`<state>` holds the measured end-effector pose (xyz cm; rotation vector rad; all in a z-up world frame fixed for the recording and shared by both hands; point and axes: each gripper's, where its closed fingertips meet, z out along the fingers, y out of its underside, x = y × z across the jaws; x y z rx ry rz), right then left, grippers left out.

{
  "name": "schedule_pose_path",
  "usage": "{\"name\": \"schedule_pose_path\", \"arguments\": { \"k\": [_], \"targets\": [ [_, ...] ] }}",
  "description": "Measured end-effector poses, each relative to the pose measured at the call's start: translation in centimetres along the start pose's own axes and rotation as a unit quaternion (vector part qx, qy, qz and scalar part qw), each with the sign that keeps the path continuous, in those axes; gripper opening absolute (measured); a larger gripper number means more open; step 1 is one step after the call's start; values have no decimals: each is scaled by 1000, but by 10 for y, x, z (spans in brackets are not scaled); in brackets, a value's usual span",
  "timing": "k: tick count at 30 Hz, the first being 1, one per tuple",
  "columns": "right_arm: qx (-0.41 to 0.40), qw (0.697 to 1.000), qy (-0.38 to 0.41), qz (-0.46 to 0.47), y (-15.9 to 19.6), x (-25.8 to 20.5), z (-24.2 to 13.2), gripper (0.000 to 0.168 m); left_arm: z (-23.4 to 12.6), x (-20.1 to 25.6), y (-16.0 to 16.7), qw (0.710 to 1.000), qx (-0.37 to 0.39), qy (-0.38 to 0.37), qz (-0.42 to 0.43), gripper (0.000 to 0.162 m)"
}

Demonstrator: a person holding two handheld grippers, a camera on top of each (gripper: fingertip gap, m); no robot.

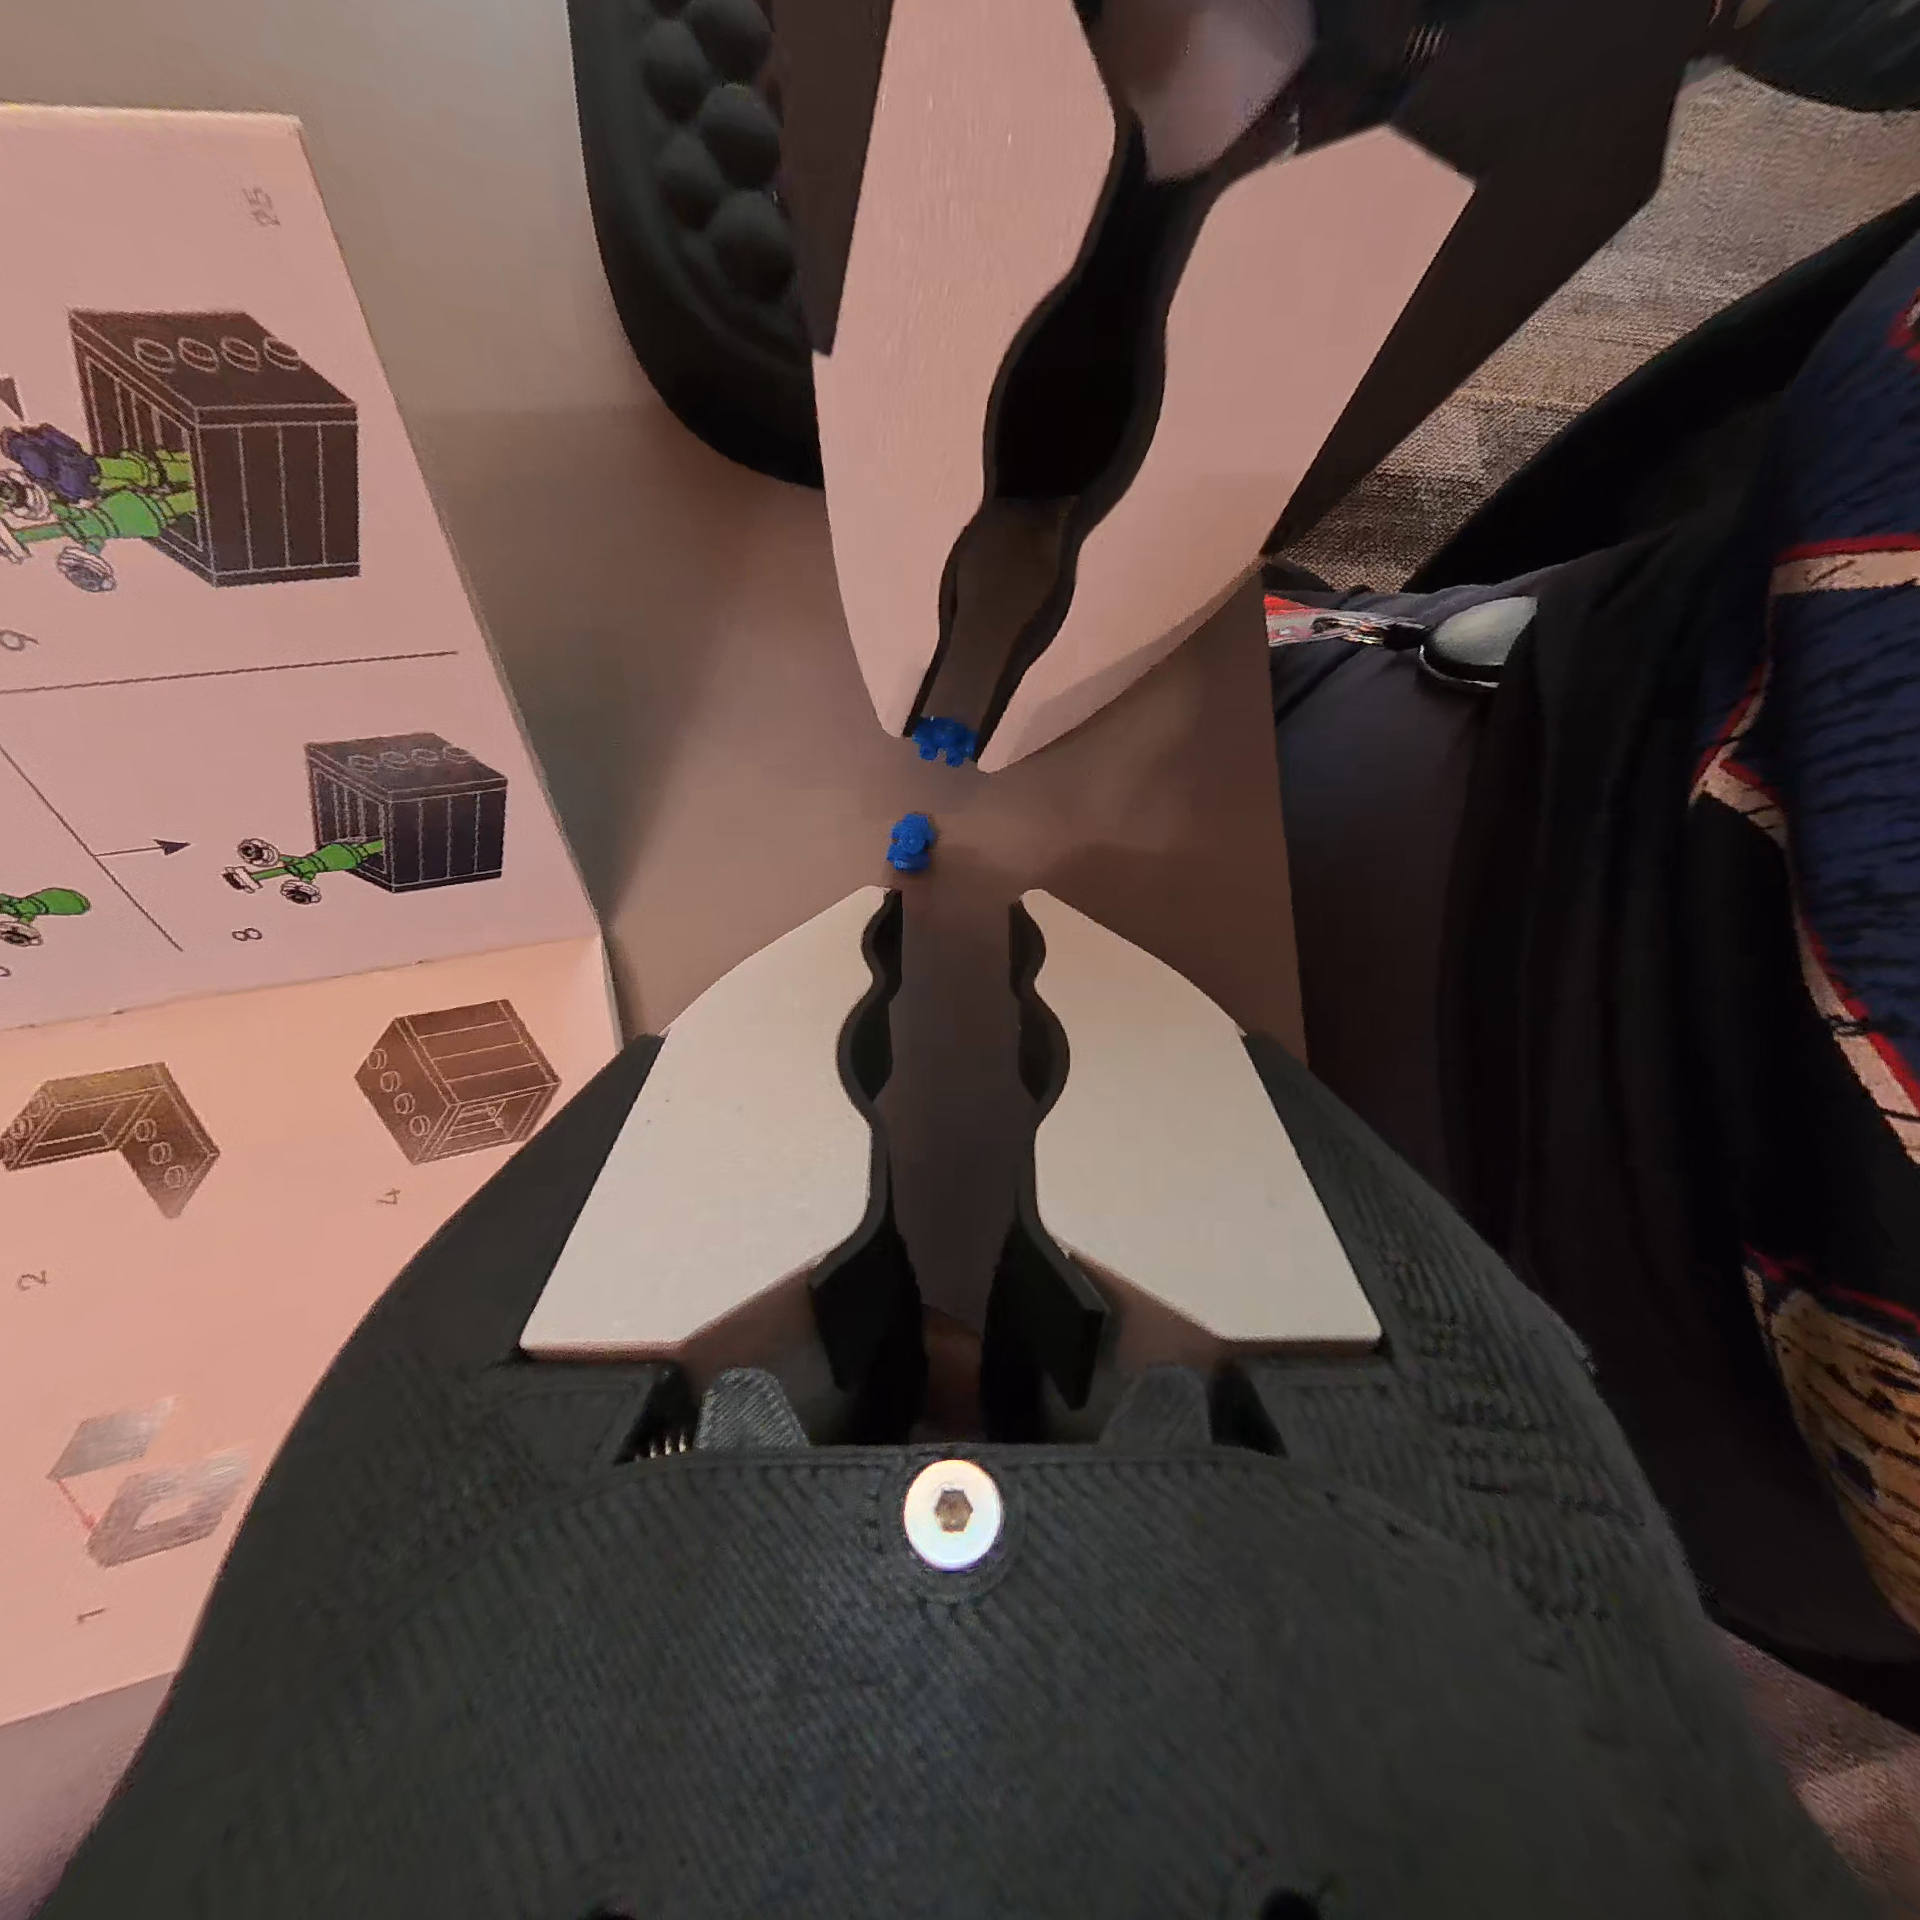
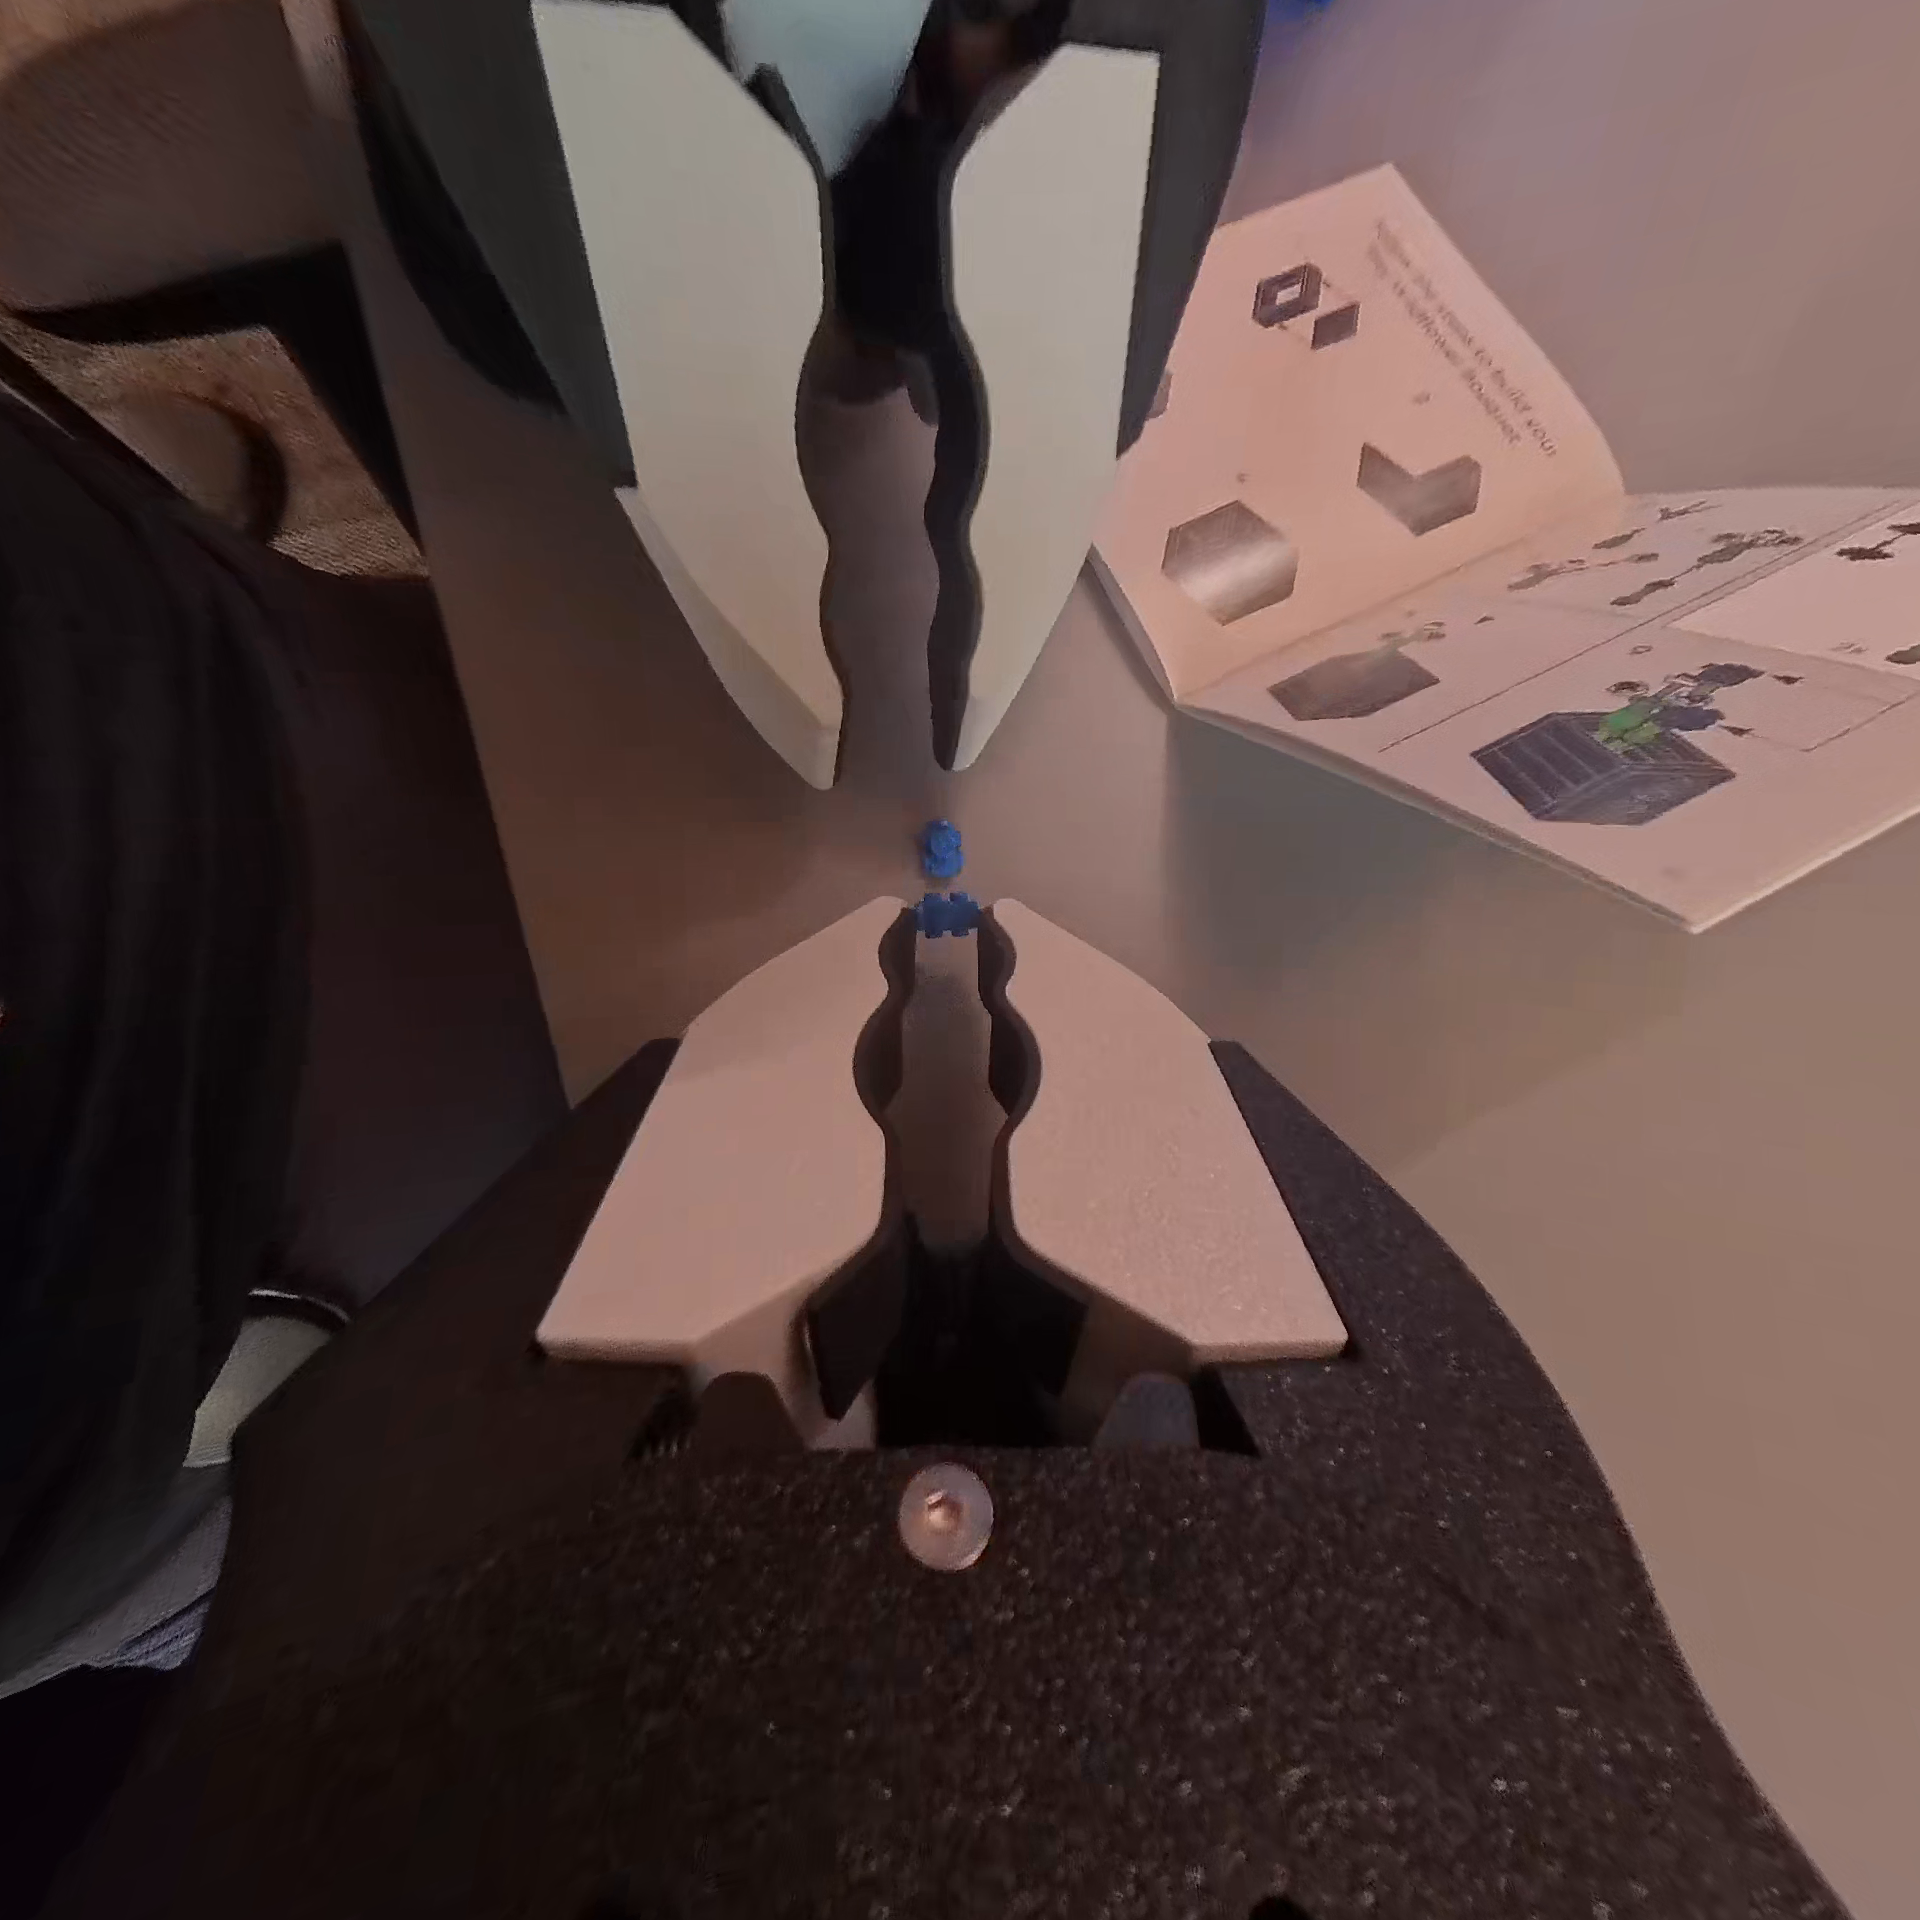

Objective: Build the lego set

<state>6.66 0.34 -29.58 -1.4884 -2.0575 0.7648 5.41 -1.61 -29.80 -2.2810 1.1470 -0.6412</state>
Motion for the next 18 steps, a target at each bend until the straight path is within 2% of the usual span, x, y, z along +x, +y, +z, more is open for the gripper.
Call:
{"name": "schedule_pose_path", "arguments": {
  "k": [18],
  "targets": [
    [-51, 998, -15, 17, -5, -1, 13, 11, -3, -7, 8, 1000, 22, 9, 15, 20]
  ]
}}
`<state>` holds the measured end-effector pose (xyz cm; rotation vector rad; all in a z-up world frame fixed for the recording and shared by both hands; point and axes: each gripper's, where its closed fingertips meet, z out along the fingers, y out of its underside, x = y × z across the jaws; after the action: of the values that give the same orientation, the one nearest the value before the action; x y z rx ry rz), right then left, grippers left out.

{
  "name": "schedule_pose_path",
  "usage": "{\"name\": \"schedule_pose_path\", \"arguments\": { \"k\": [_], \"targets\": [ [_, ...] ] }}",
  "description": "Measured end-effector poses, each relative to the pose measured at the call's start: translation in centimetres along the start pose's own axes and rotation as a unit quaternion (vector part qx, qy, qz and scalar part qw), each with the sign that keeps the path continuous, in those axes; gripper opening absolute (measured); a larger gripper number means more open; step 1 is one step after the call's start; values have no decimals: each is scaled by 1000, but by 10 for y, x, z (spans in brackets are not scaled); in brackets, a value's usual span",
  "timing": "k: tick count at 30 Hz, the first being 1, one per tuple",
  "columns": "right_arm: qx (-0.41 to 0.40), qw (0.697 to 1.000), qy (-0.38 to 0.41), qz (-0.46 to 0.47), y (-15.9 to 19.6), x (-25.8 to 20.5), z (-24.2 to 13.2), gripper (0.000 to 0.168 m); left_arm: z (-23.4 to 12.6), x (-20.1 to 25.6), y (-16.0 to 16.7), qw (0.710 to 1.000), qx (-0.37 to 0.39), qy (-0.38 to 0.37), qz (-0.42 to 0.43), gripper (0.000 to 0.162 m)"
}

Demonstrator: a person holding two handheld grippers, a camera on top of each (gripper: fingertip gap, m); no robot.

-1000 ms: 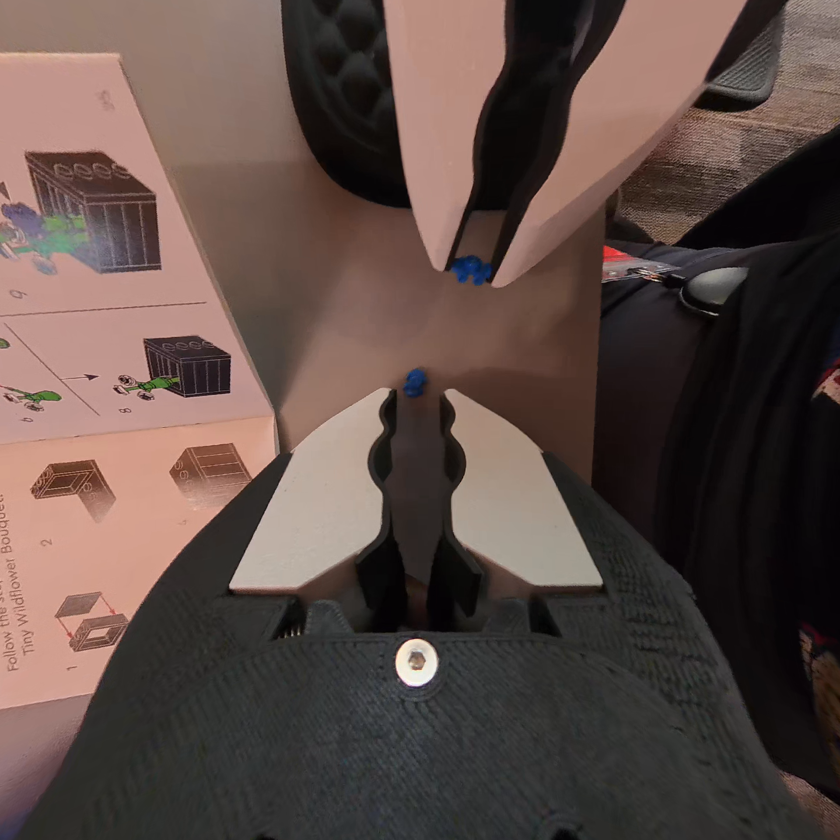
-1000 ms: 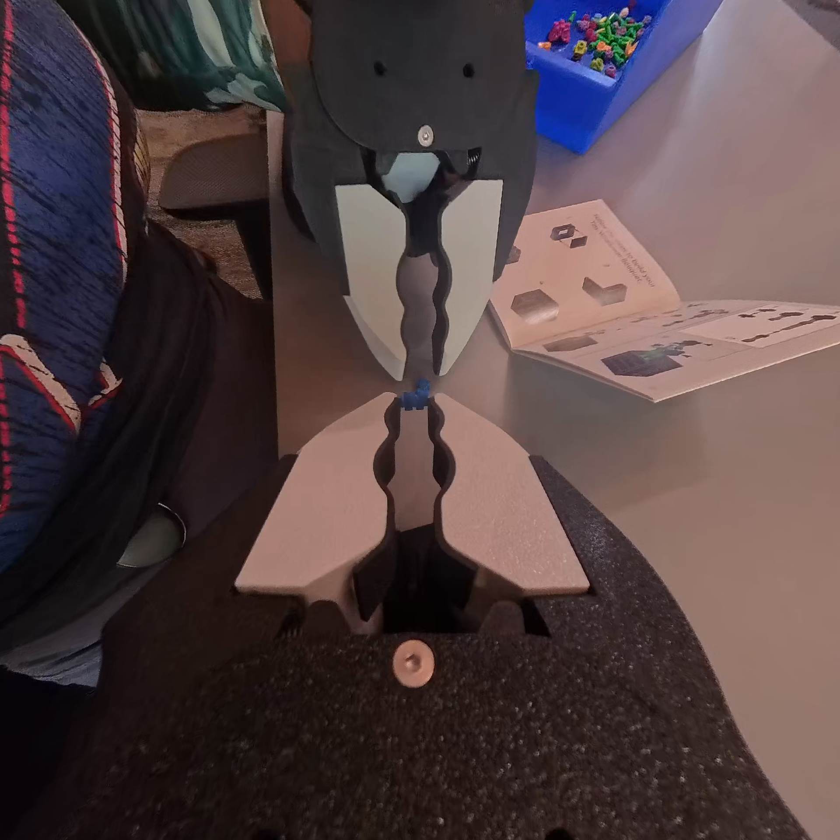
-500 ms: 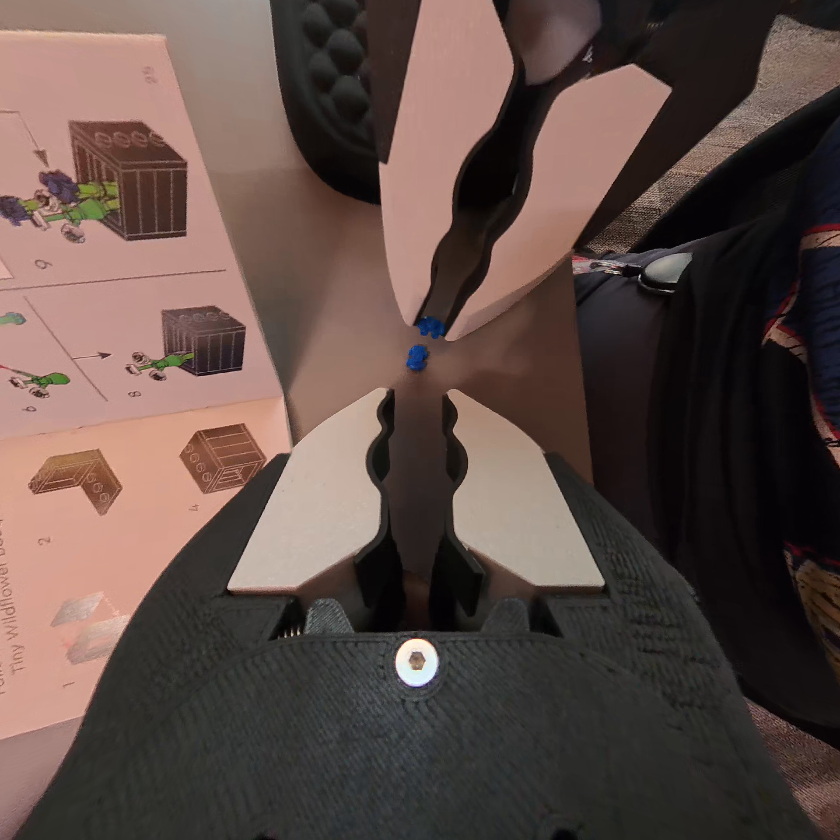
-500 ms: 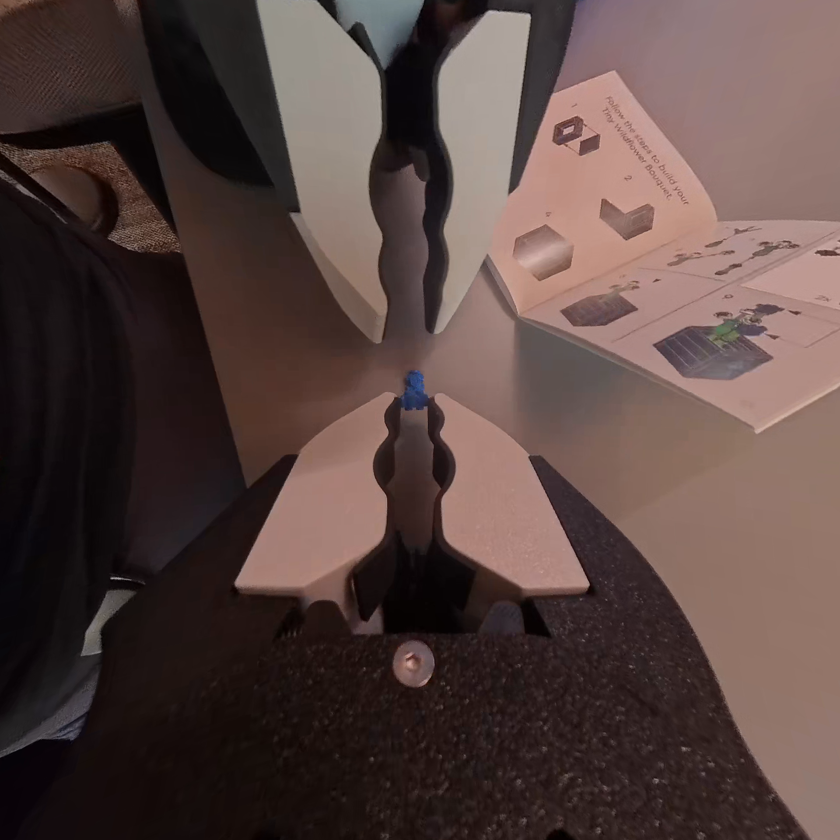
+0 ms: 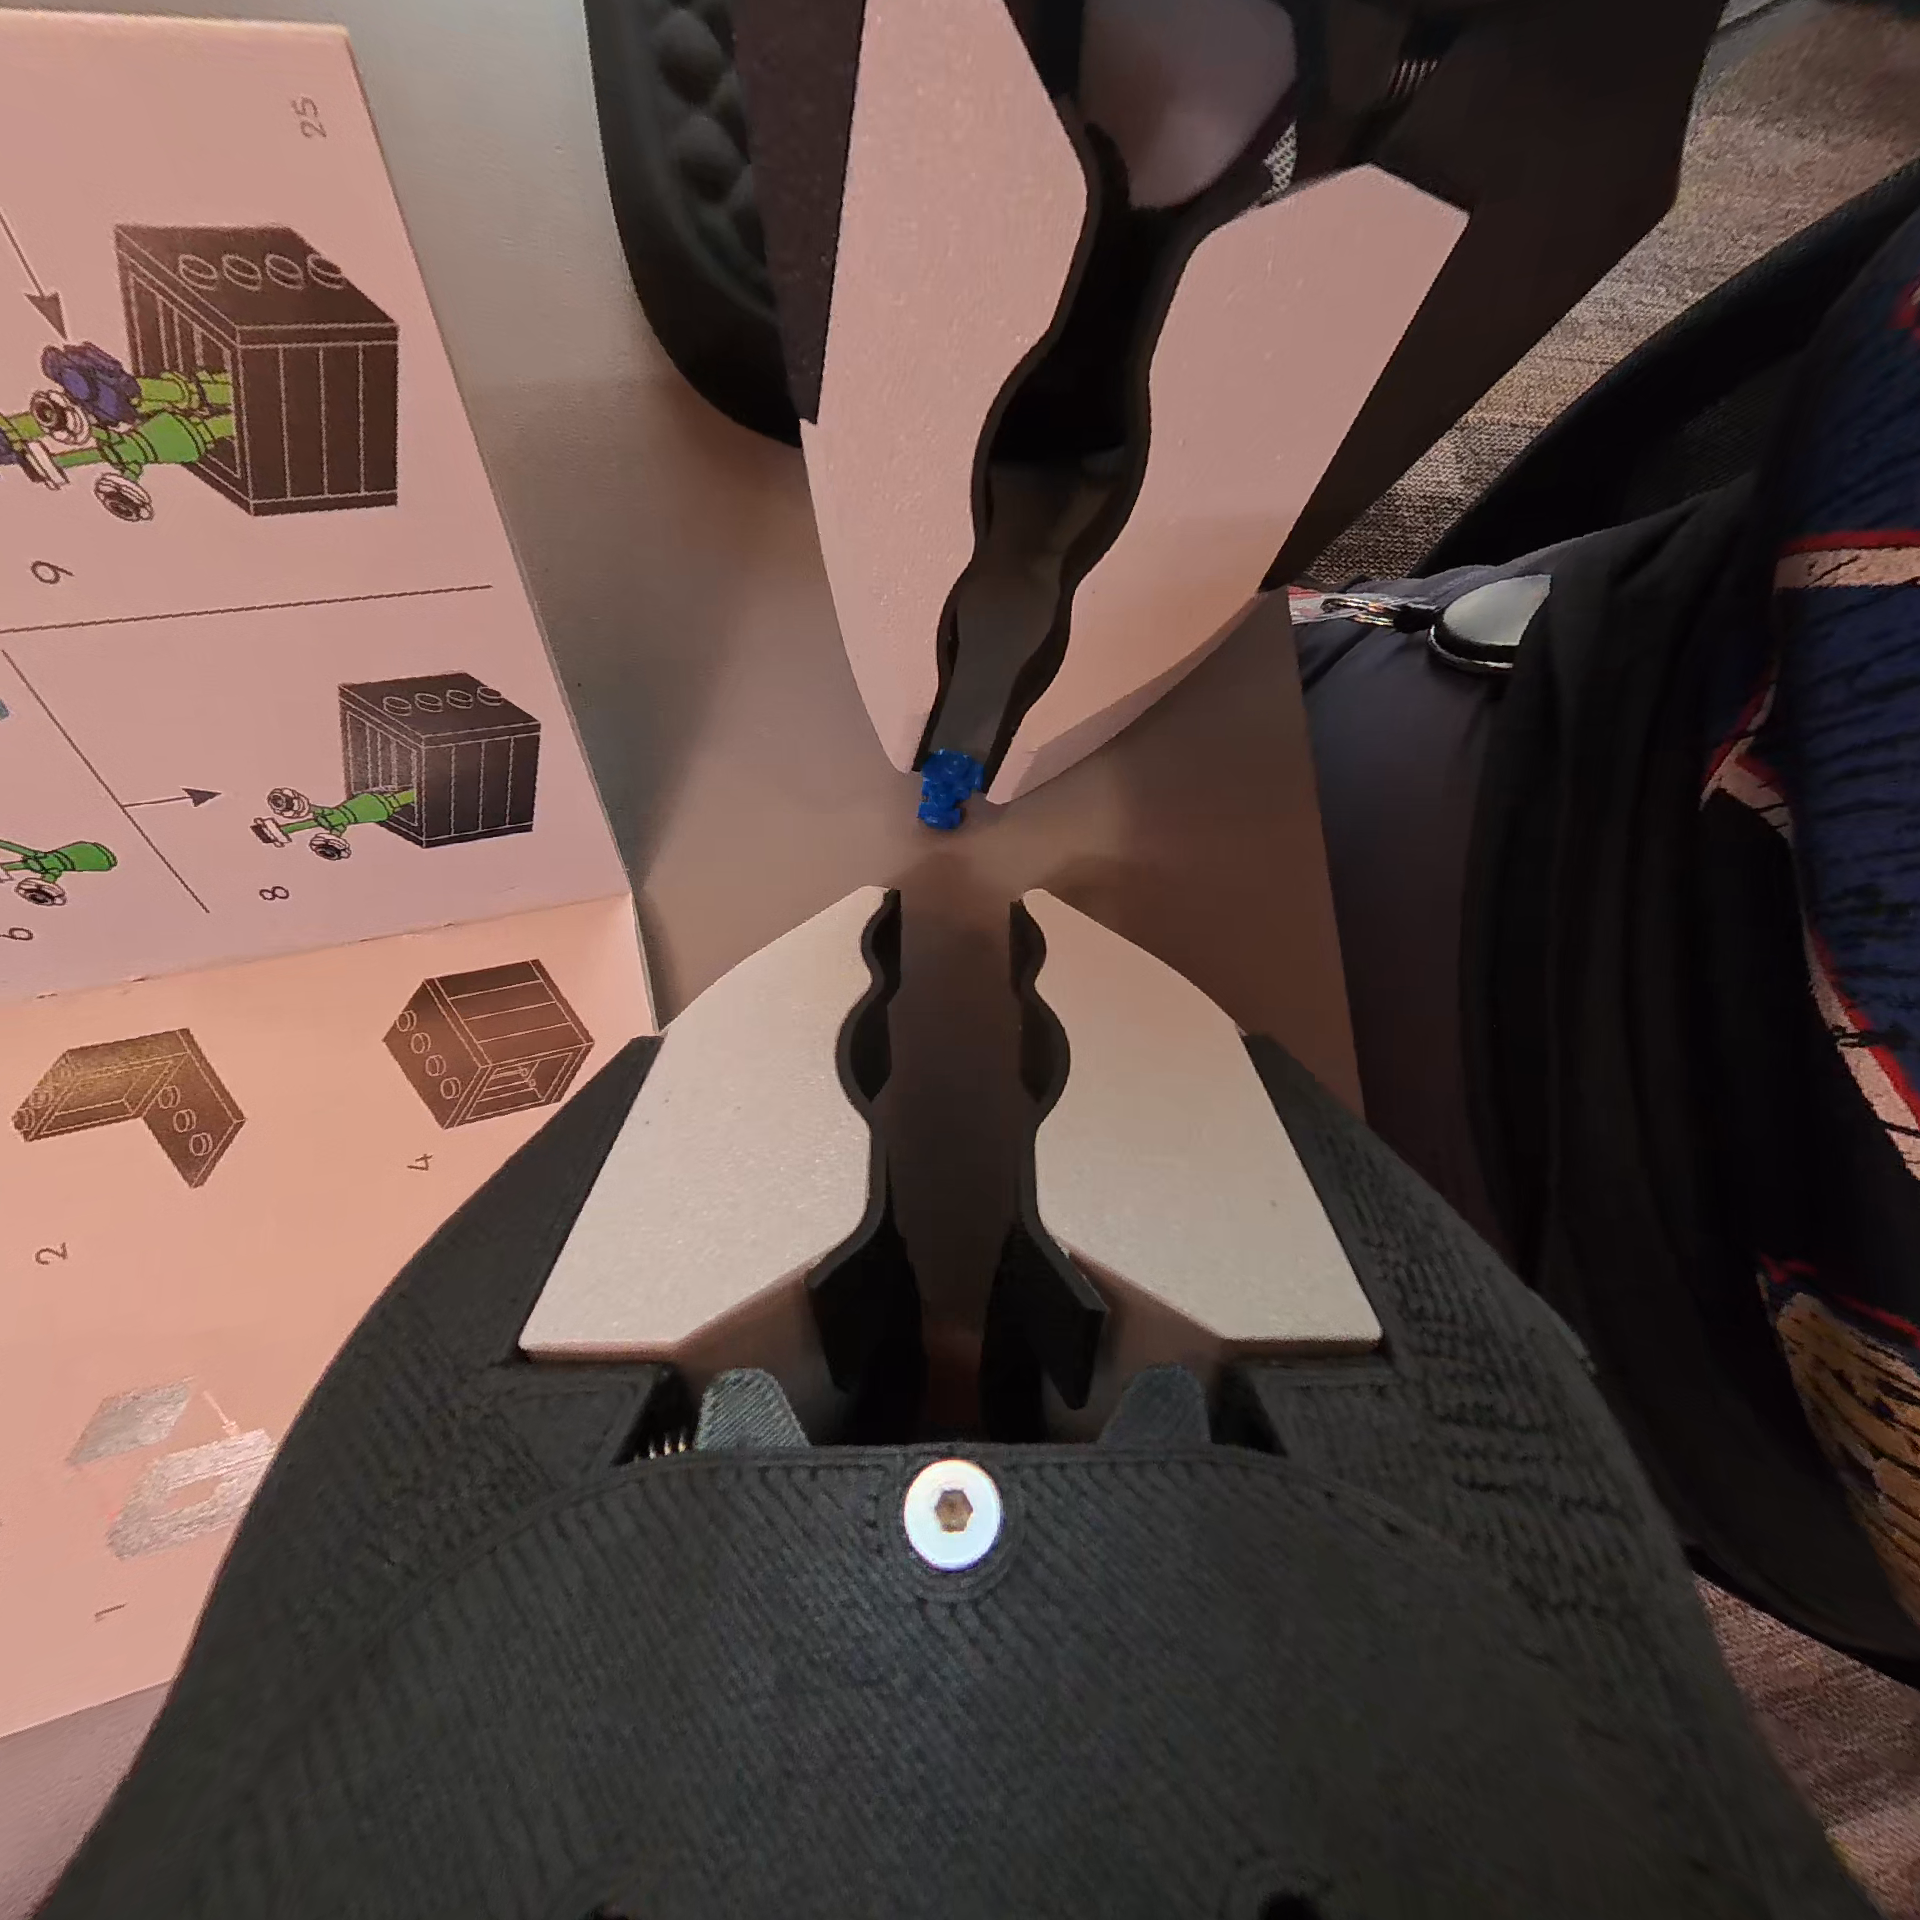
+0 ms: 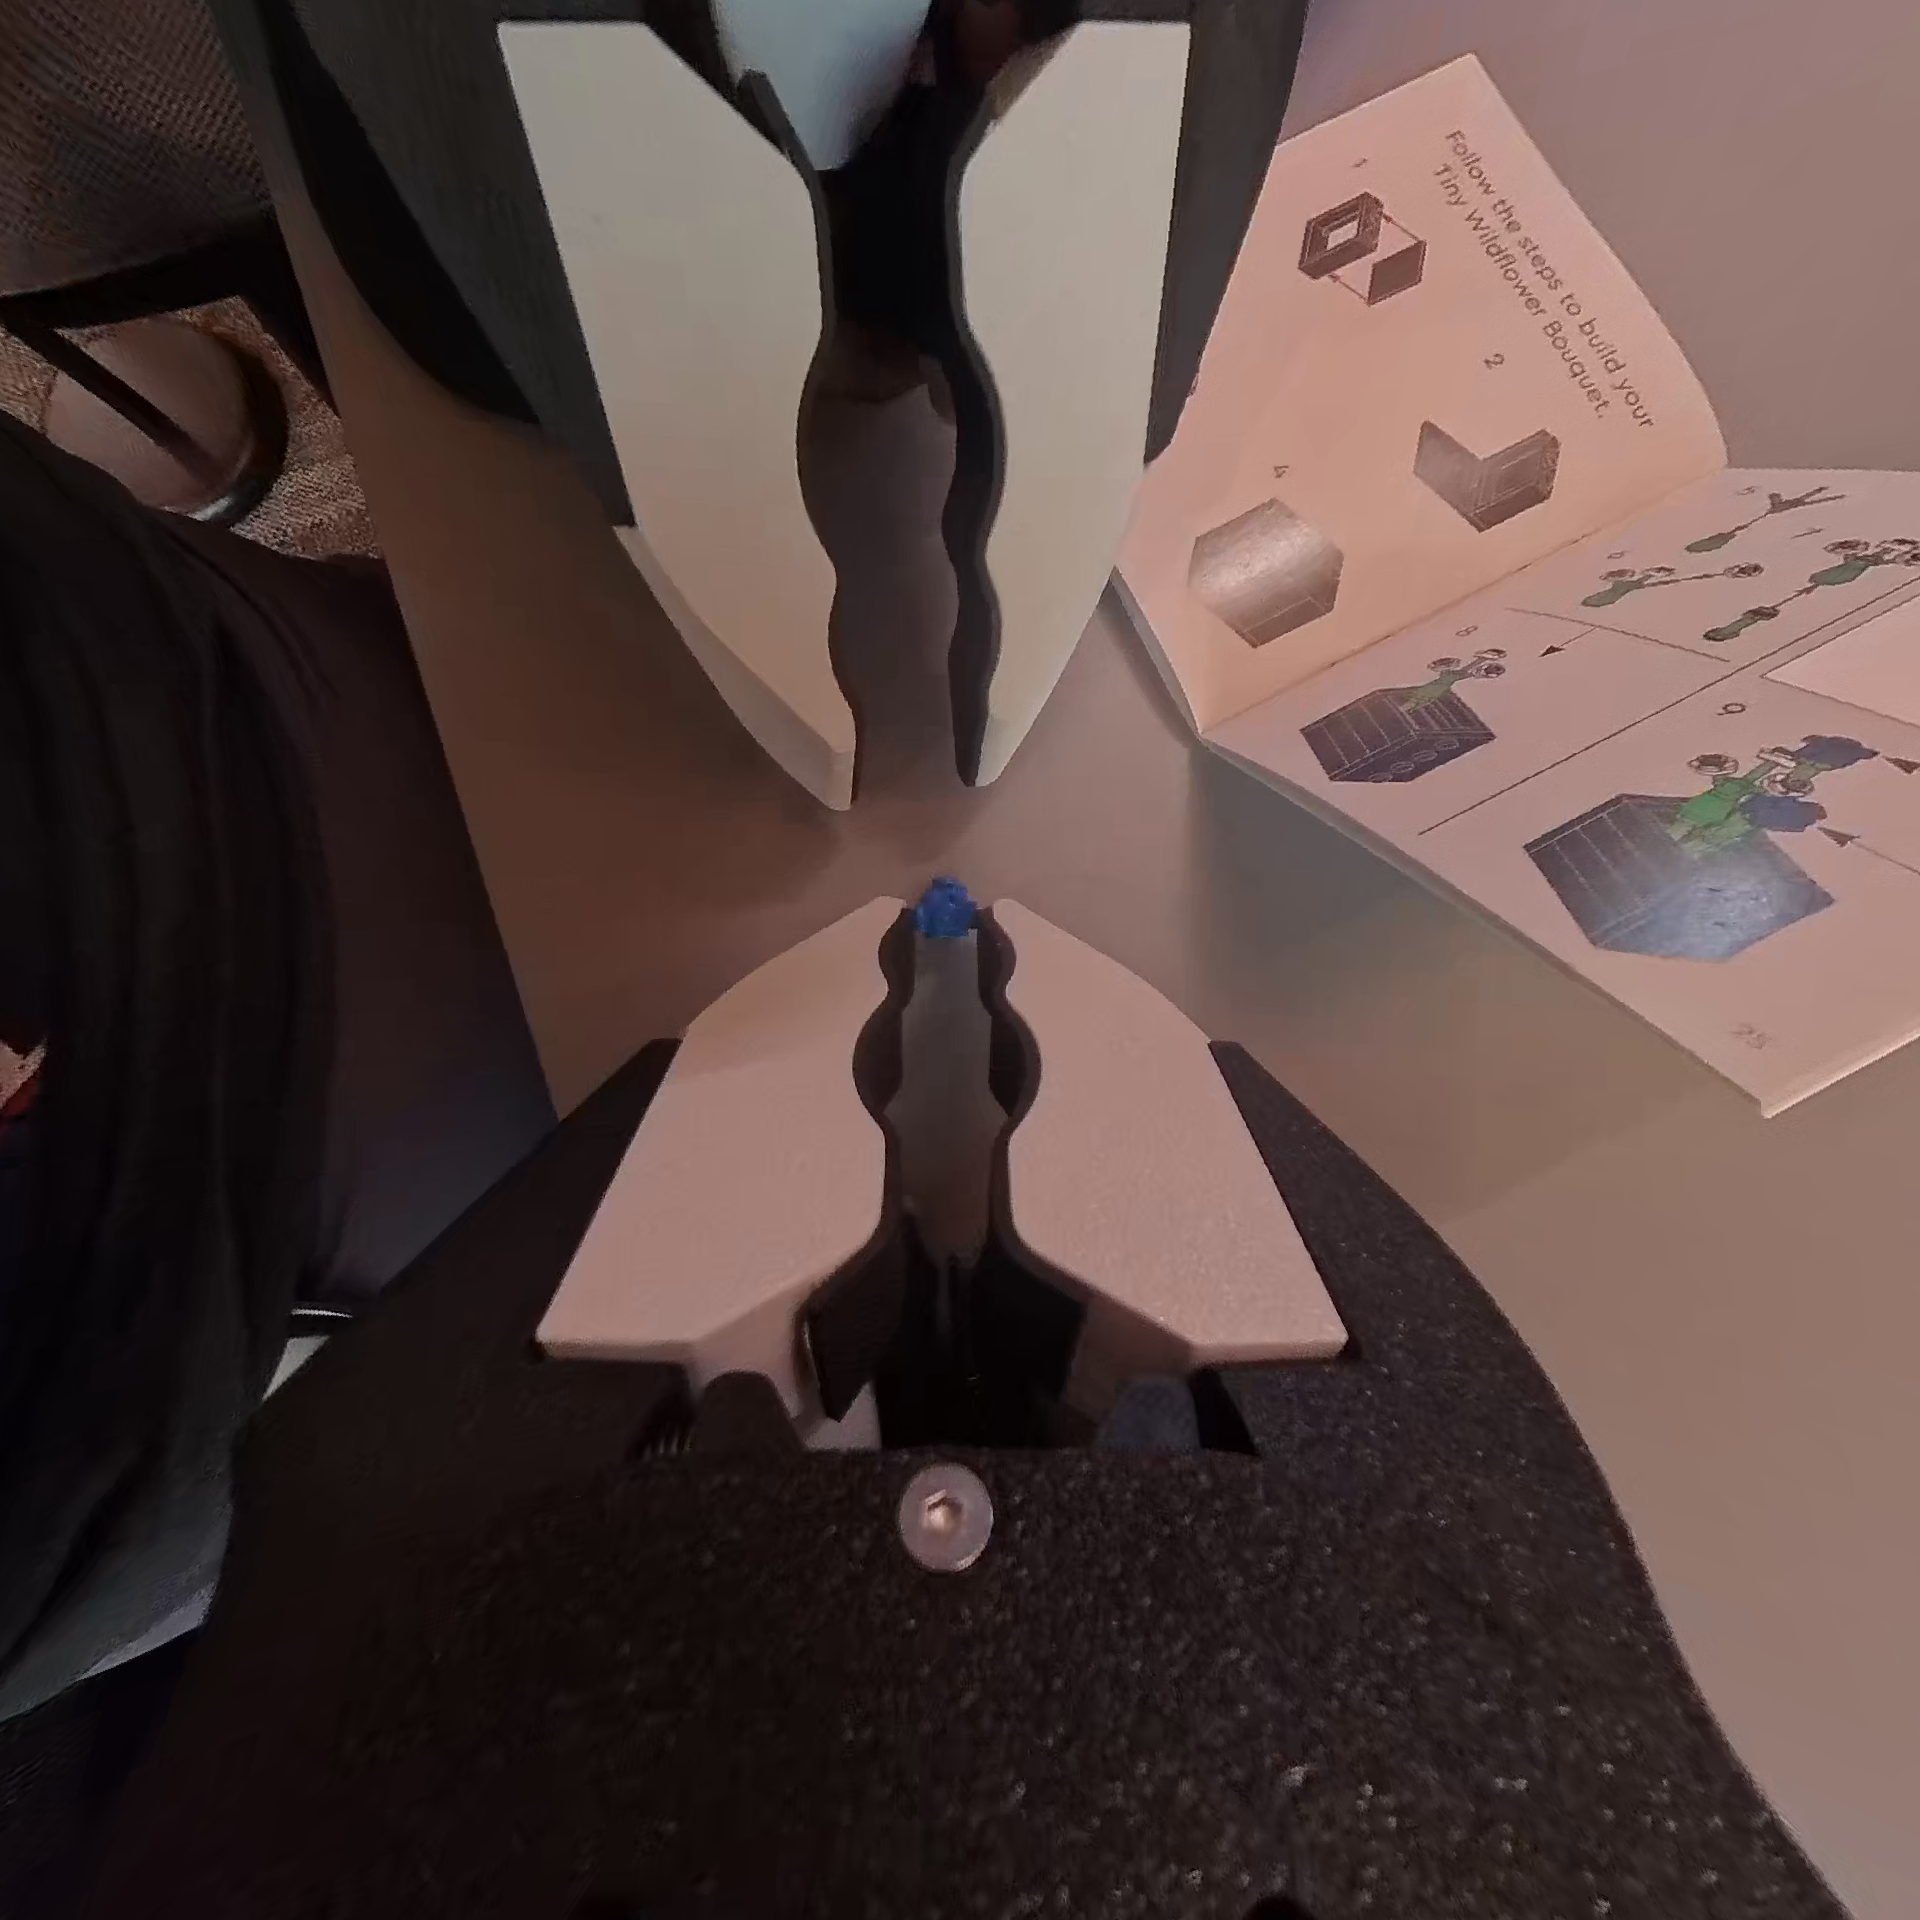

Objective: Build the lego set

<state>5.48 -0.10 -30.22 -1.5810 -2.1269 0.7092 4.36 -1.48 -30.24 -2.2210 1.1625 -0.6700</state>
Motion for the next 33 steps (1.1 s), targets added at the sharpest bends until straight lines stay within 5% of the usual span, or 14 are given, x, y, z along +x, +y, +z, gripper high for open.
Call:
{"name": "schedule_pose_path", "arguments": {
  "k": [26, 33],
  "targets": [
    [-94, 995, 6, -28, 1, -1, 6, 11, -3, 3, -2, 1000, 24, 12, 0, 20],
    [-142, 989, 15, -23, 0, -1, 8, 11, -17, 0, -11, 995, 88, 24, -30, 20]
  ]
}}
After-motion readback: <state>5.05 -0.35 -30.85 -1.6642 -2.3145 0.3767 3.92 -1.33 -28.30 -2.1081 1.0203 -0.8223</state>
